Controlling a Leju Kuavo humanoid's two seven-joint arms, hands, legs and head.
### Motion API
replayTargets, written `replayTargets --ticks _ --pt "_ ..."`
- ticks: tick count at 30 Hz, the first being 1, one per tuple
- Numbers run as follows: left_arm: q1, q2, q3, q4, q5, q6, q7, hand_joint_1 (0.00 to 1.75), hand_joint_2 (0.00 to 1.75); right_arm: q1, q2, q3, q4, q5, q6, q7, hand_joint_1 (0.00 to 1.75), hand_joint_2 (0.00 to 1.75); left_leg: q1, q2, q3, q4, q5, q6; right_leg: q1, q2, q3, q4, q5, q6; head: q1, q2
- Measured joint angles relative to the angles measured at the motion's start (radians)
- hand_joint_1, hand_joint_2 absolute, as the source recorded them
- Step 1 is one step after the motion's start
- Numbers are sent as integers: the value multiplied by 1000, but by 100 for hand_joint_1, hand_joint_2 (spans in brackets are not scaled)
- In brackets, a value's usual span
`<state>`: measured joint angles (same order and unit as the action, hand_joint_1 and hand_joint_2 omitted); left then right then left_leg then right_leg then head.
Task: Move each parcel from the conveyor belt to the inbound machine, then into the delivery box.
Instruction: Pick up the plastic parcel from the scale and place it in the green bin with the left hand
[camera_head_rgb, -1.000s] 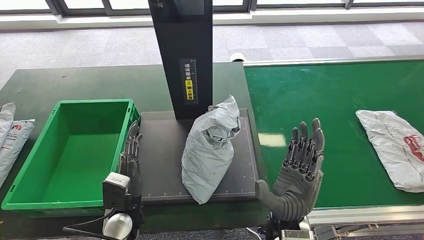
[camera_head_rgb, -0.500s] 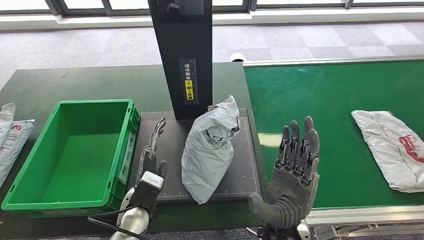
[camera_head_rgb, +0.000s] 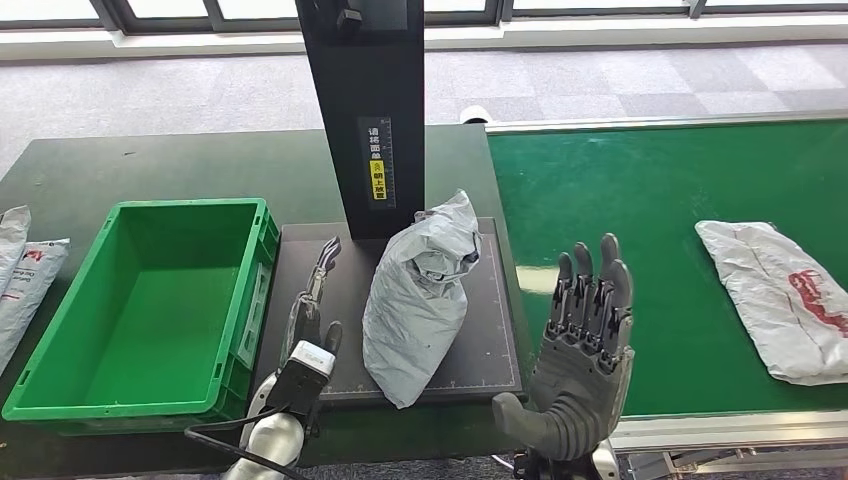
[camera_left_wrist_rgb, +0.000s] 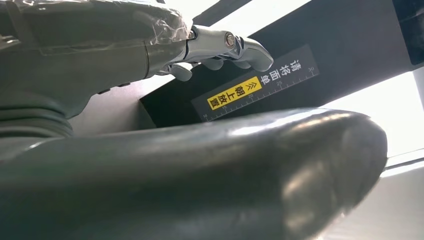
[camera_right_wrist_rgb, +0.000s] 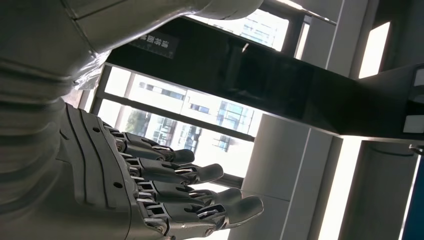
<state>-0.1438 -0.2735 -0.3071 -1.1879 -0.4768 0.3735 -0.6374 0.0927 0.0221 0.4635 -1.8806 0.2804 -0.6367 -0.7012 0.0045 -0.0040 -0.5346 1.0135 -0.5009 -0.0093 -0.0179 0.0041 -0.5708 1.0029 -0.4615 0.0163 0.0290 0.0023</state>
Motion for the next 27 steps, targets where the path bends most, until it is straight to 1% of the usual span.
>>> replayTargets --ticks 11,15,18,22,26,27 --pt "0 0 0 0 0 0 0 0 0 0 -1 0 0 0 0 0 0 175 0 0 0 0 0 0 0 0 0 0 0 0 0 0" --pt "-11 -1 -8 17 34 2 0 0 175 -18 -13 17 0 -11 -5 0 0 175 0 0 0 0 0 0 0 0 0 0 0 0 0 0" --pt "-18 -2 -24 25 48 7 11 0 175 -29 -17 24 0 -15 -4 0 0 175 0 0 0 0 0 0 0 0 0 0 0 0 0 0" --pt "-22 -1 -41 38 -3 2 57 0 0 -29 -19 31 0 -14 8 0 0 175 0 0 0 0 0 0 0 0 0 0 0 0 0 0" --pt "-42 -1 -72 79 -116 3 106 0 175 -37 -23 44 0 -11 18 0 0 175 0 0 0 0 0 0 0 0 0 0 0 0 0 0" --pt "-52 -2 -82 95 -154 11 124 0 175 -40 -24 46 0 -11 23 0 0 175 0 0 0 0 0 0 0 0 0 0 0 0 0 0"
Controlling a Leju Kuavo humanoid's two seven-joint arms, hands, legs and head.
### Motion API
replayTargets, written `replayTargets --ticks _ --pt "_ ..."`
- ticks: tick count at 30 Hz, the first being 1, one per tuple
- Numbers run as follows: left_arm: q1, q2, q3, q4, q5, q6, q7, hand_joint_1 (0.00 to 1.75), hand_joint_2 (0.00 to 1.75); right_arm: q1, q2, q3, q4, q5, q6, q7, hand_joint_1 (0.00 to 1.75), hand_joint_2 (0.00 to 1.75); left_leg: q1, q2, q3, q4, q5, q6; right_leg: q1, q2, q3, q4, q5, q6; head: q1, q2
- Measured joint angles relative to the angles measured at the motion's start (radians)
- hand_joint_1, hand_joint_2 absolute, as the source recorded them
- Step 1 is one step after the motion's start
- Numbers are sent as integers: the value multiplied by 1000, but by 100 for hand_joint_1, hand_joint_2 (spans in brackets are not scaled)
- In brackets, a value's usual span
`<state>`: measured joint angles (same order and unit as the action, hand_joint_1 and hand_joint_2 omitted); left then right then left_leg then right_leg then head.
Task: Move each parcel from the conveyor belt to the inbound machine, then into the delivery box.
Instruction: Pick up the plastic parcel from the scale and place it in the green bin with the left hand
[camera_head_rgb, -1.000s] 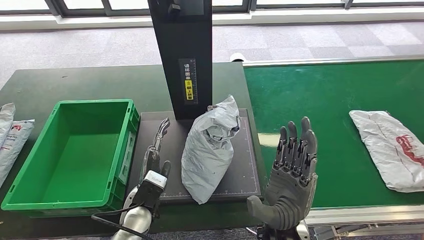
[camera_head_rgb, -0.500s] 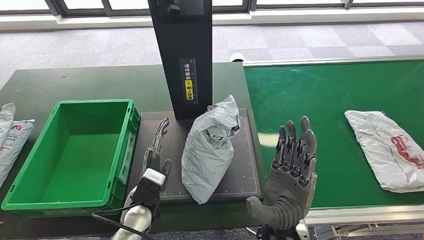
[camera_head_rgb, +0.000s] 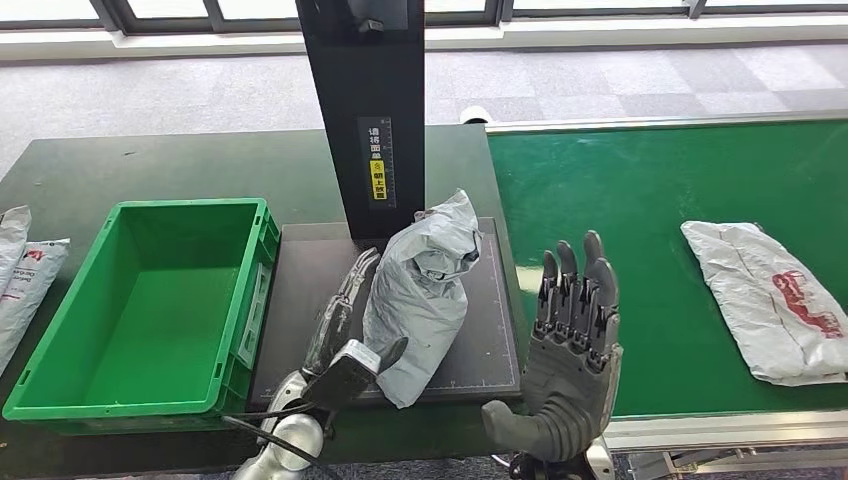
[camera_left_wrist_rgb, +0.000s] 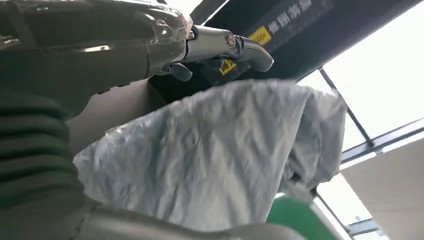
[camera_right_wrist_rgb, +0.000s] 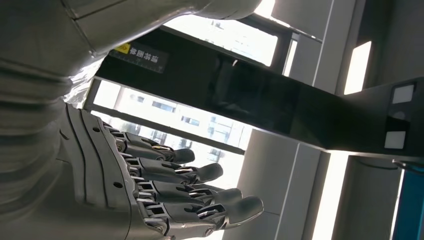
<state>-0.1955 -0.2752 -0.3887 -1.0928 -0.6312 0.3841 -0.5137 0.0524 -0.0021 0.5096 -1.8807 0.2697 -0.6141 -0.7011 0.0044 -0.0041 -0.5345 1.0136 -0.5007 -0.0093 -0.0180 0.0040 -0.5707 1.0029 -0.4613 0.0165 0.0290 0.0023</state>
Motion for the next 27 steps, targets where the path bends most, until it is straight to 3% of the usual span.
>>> replayTargets --ticks 5,9,14,17,20,22,24,26,27 --pt "-75 -20 -56 109 -182 22 89 0 175 -10 -1 2 0 6 25 0 0 175 0 0 0 0 1 0 0 0 0 0 1 1 0 0" --pt "-128 -47 -109 204 -246 -22 109 0 175 -20 -1 2 0 4 50 1 0 175 0 0 0 0 1 0 0 0 0 0 1 1 0 0" --pt "-187 -85 -185 320 -252 -166 130 0 175 -48 -1 2 3 -29 88 3 0 175 -1 0 0 0 1 0 -1 0 0 0 1 1 0 0" --pt "-235 -96 -280 393 -183 -144 237 0 175 -73 3 2 8 -44 125 3 0 175 -1 0 0 0 1 0 -1 0 0 0 2 1 0 0" --pt "-280 -102 -372 450 -76 -87 264 0 175 -87 12 2 11 -42 140 3 0 175 -1 0 0 0 1 0 0 0 0 0 2 1 0 0" --pt "-299 -103 -410 473 -57 -75 264 0 87 -90 15 2 12 -42 144 3 0 175 -1 0 0 0 2 0 0 0 0 0 2 1 0 0" --pt "-312 -104 -437 488 -47 -66 260 0 87 -91 16 2 12 -42 145 3 0 175 0 0 0 0 2 0 0 0 0 0 2 1 0 0" --pt "-320 -104 -457 500 -28 -45 249 0 175 -90 18 2 12 -38 146 3 0 175 -1 0 0 0 2 0 0 0 0 0 2 1 0 0" --pt "-323 -104 -465 504 -19 -26 244 0 175 -90 19 2 12 -35 146 3 0 175 -1 0 0 0 2 0 0 0 0 0 2 1 0 0"
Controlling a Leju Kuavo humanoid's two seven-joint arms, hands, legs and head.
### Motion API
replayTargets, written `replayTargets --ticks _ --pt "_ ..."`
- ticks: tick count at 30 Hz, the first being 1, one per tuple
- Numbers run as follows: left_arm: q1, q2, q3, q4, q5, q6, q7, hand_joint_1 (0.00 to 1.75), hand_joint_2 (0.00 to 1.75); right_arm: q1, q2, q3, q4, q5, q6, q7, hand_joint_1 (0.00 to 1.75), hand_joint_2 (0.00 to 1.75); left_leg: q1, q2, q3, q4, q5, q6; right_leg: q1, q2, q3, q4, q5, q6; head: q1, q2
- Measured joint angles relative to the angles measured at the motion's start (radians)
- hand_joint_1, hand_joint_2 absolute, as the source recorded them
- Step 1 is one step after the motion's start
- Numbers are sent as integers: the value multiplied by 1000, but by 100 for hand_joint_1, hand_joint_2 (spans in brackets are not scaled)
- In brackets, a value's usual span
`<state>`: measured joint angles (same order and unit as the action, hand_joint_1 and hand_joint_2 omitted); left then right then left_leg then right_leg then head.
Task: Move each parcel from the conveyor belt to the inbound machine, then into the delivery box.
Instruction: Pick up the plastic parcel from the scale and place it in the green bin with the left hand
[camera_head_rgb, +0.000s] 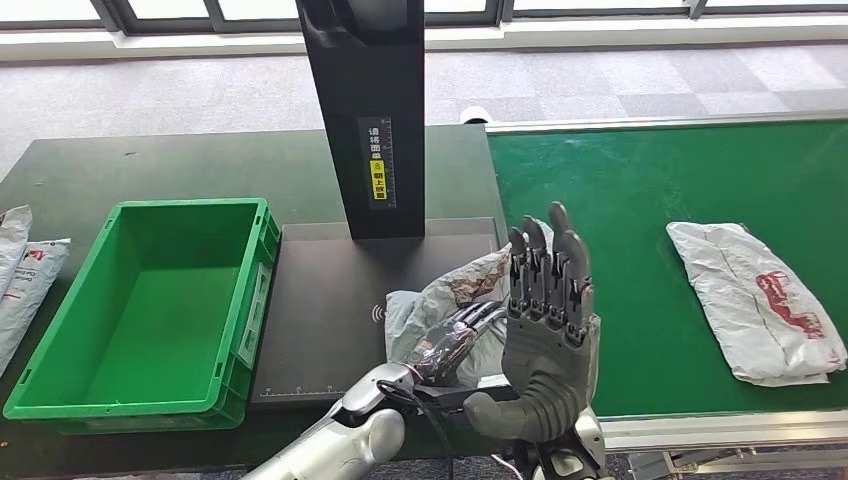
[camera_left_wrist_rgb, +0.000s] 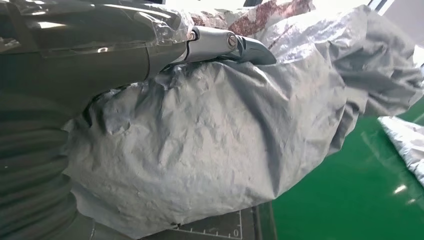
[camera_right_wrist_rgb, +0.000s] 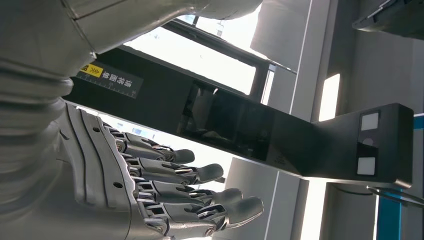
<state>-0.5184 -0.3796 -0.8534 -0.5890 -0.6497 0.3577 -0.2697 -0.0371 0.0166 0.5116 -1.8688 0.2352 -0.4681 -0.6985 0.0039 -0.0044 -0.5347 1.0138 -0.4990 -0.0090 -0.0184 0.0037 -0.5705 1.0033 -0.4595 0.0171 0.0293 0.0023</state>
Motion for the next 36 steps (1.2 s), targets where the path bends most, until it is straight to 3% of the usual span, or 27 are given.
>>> replayTargets --ticks 5,12,13,16,17,20,25,36 --pt "-11 0 -34 14 13 86 16 0 175 6 6 -1 0 15 7 0 0 175 0 0 0 0 0 0 0 0 0 0 0 0 0 0" --pt "-27 -2 -80 24 45 36 39 0 175 9 15 -5 0 20 37 0 0 175 0 0 0 0 0 0 0 0 0 0 0 0 0 0" --pt "-31 -2 -93 26 47 23 58 23 175 9 17 -6 0 22 43 0 0 175 0 0 0 0 0 0 0 0 0 0 0 0 0 0" --pt "-50 -2 -149 37 50 -30 122 154 175 8 23 -10 0 25 60 0 0 175 0 0 0 0 0 0 0 0 0 0 0 0 0 0" --pt "-57 -2 -170 42 48 -43 137 175 175 8 24 -11 0 25 65 0 0 175 0 0 0 0 0 0 0 0 0 0 0 0 0 0" --pt "-72 -2 -212 56 42 -24 158 175 175 8 28 -15 0 28 73 0 0 175 0 0 0 0 0 0 0 0 1 0 0 0 0 0" --pt "-80 -2 -220 81 72 170 153 175 175 9 38 -18 0 45 63 0 0 175 0 0 0 0 0 0 0 0 0 0 0 0 0 0" --pt "-98 -2 -208 123 84 217 127 175 175 9 42 -18 0 46 53 0 0 175 0 0 0 0 1 0 0 0 0 0 0 0 0 0"
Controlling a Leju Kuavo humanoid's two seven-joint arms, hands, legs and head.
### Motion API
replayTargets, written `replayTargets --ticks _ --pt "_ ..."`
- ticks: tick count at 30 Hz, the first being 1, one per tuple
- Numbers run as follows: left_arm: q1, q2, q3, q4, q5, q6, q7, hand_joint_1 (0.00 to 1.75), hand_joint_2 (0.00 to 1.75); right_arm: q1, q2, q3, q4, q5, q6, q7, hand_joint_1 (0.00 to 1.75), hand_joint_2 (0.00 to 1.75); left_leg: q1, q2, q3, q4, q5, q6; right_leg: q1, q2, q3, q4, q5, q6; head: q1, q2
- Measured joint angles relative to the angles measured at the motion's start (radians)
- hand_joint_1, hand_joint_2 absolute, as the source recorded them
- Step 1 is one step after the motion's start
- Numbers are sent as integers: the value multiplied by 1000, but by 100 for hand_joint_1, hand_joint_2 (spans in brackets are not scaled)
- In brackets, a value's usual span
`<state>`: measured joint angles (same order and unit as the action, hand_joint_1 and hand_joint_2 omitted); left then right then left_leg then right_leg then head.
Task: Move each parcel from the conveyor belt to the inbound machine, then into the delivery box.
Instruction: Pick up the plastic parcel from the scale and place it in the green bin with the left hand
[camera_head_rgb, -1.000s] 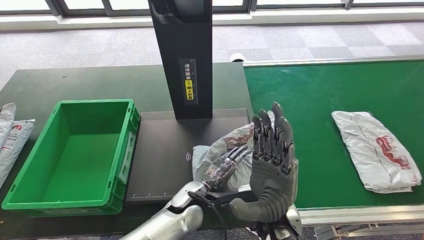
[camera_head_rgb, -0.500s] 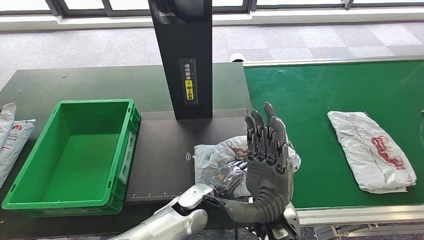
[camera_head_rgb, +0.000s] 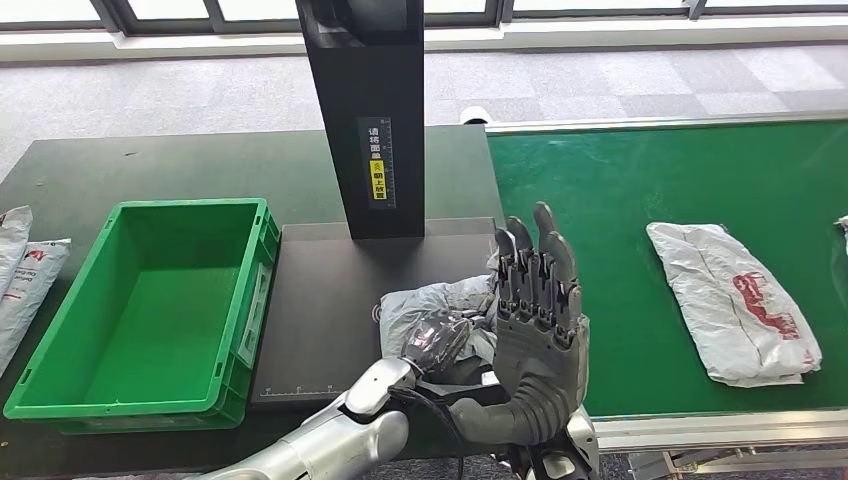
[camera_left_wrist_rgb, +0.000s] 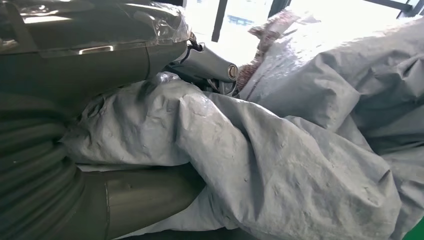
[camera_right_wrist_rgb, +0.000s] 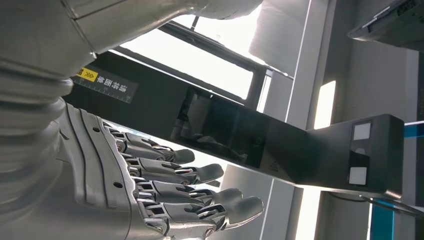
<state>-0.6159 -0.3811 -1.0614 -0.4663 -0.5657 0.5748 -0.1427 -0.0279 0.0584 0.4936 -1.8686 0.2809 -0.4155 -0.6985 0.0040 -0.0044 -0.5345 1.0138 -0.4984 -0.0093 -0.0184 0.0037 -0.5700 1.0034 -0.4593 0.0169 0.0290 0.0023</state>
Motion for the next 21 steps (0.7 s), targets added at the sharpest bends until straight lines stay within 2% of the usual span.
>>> replayTargets --ticks 10,17,21 --pt "-1 0 52 31 -12 39 -35 175 175 6 0 0 3 -2 -31 0 0 175 0 0 0 0 0 0 0 0 0 0 0 0 0 0" --pt "7 10 132 33 -29 109 -78 175 175 8 -1 0 9 -4 -57 0 0 175 0 0 0 0 1 0 0 0 -1 0 1 0 0 0" --pt "23 20 213 8 -67 121 -103 175 175 8 -3 0 10 -7 -70 0 0 175 0 0 -1 0 1 -1 0 0 -1 0 1 0 0 0"
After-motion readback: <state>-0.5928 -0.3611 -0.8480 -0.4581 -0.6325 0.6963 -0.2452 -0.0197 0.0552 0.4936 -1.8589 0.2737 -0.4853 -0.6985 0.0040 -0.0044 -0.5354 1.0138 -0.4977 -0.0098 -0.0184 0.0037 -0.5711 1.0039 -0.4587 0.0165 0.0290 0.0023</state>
